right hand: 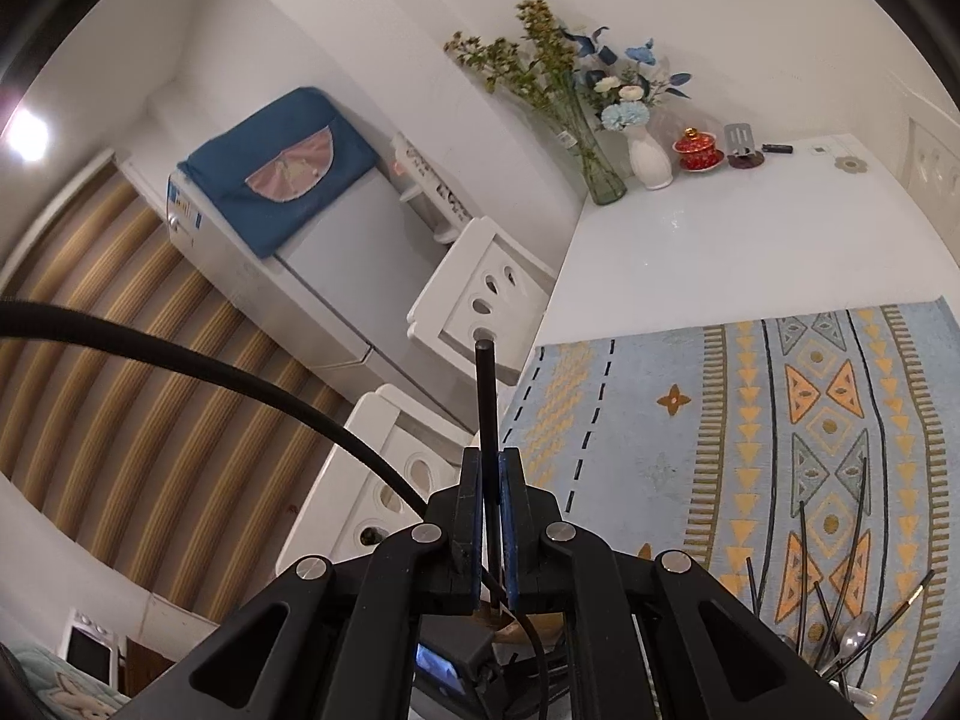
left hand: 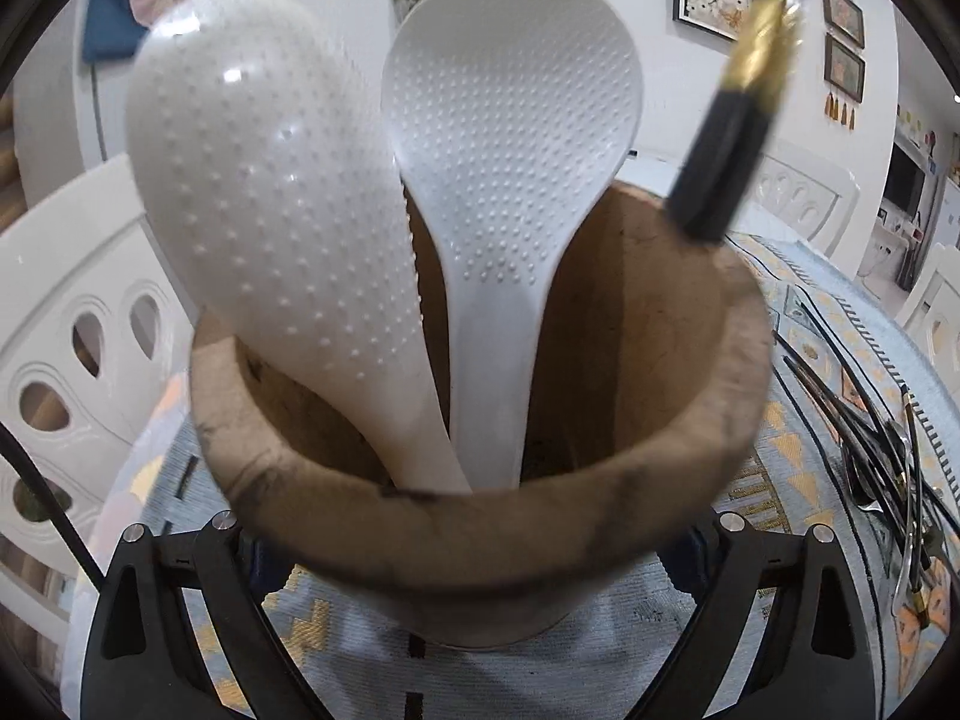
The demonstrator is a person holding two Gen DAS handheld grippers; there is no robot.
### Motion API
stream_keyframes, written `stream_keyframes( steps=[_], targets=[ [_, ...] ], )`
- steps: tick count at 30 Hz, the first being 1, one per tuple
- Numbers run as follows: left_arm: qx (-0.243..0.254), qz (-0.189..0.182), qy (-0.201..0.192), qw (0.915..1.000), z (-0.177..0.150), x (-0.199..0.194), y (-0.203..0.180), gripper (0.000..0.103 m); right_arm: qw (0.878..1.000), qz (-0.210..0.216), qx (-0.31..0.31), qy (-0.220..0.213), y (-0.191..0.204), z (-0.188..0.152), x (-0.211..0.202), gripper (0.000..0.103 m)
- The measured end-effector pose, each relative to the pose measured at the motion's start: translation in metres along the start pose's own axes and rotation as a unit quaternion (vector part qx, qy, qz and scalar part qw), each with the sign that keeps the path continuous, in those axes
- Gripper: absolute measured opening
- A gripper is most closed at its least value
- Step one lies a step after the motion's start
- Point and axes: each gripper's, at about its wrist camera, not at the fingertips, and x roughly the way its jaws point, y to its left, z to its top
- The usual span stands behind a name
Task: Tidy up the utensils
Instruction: 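Carry the chopsticks with the right tool into the wooden cup and open, then return the right tool to the pile and grasp another black chopstick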
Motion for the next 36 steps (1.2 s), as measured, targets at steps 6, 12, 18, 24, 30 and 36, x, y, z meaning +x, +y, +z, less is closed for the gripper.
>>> stream_keyframes(
  steps=[6, 12, 18, 24, 30, 36],
  targets=[
    [0.008, 0.011, 0.001, 0.9999, 0.001, 0.003, -0.01, 0.095, 0.999, -0.032, -0.044, 0.007, 0.018, -0.002, 0.016, 0.005],
    [0.011, 0.015, -0.002, 0.9998, -0.001, 0.001, -0.012, 0.095, 0.993, -0.052, -0.098, 0.031, 0.043, -0.003, 0.034, 0.006],
    [0.012, 0.018, -0.003, 0.9998, -0.001, -0.002, -0.015, 0.096, 0.991, -0.029, -0.126, 0.017, 0.056, 0.003, 0.028, 0.042],
    [0.011, 0.017, -0.004, 0.9998, -0.003, 0.0, -0.013, 0.096, 0.992, -0.05, -0.108, -0.042, 0.04, 0.018, -0.003, 0.051],
    [0.012, 0.017, -0.004, 0.9998, -0.003, 0.0, -0.014, 0.096, 0.991, -0.103, -0.06, -0.062, -0.001, 0.022, -0.034, 0.051],
    [0.012, 0.017, -0.004, 0.9998, -0.003, 0.0, -0.014, 0.096, 0.983, -0.173, -0.009, -0.058, -0.049, 0.007, -0.064, 0.051]
  ],
)
